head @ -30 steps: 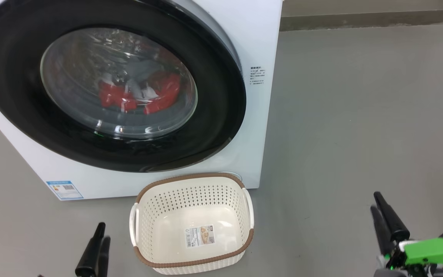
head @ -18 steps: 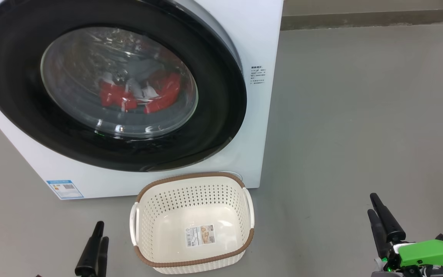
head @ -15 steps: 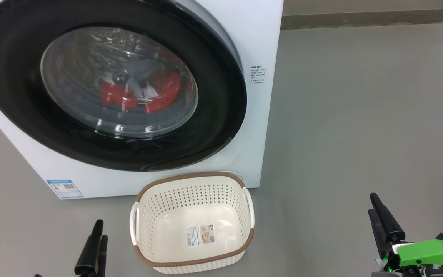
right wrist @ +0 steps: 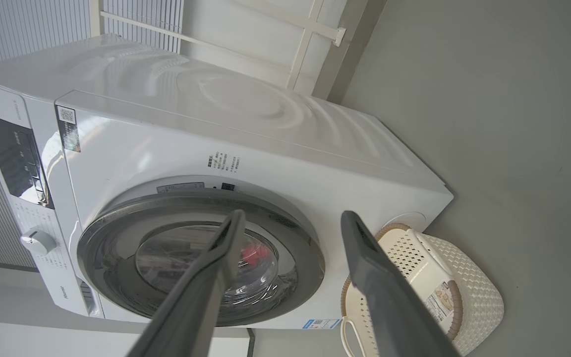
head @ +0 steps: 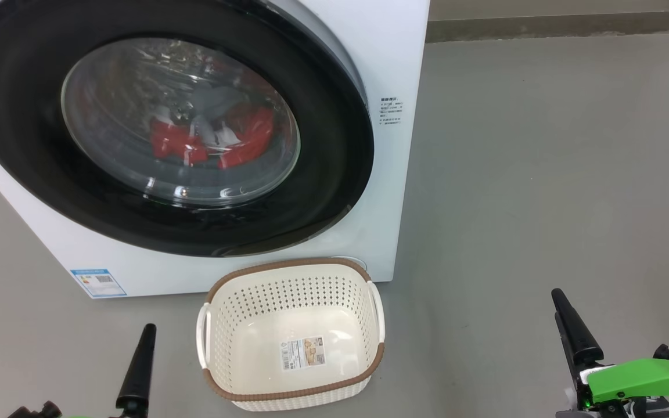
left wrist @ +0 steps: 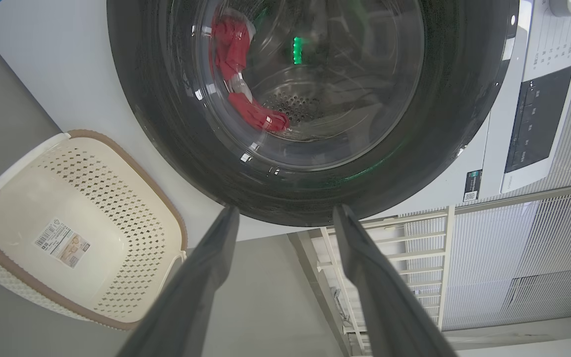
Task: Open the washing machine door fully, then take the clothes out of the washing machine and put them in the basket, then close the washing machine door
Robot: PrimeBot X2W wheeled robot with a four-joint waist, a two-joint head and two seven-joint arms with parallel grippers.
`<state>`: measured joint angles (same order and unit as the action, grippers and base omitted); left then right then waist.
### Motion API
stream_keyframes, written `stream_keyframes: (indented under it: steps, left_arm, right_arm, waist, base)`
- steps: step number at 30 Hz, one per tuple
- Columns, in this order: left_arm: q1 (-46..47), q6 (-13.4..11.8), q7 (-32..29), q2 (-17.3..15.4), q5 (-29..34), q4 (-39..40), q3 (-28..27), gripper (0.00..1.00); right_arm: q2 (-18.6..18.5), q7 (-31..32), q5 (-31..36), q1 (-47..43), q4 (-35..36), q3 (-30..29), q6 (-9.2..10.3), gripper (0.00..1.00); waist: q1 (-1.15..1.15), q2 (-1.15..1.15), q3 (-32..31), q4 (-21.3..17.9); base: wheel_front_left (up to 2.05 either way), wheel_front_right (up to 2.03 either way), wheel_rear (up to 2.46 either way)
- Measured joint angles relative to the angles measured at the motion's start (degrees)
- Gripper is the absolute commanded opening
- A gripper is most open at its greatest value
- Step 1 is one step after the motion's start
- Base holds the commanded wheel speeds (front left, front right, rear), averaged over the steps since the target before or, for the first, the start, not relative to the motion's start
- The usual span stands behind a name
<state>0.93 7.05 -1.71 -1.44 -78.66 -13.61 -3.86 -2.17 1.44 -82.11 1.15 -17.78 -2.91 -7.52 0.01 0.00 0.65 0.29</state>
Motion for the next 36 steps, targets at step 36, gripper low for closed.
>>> stream_keyframes:
  steps: [36]
  left_arm:
    - [-3.09, -2.75, 5.93, -0.10, 32.04, 6.12, 2.69, 1.00]
  right_arm:
    - [-3.04, -5.82, 23.40, -0.02, 0.65, 5.65, 0.00, 1.00]
  waist:
    - [0.00, 0.00, 0.45, 0.37]
  base:
    - [0.00, 0.00, 0.00]
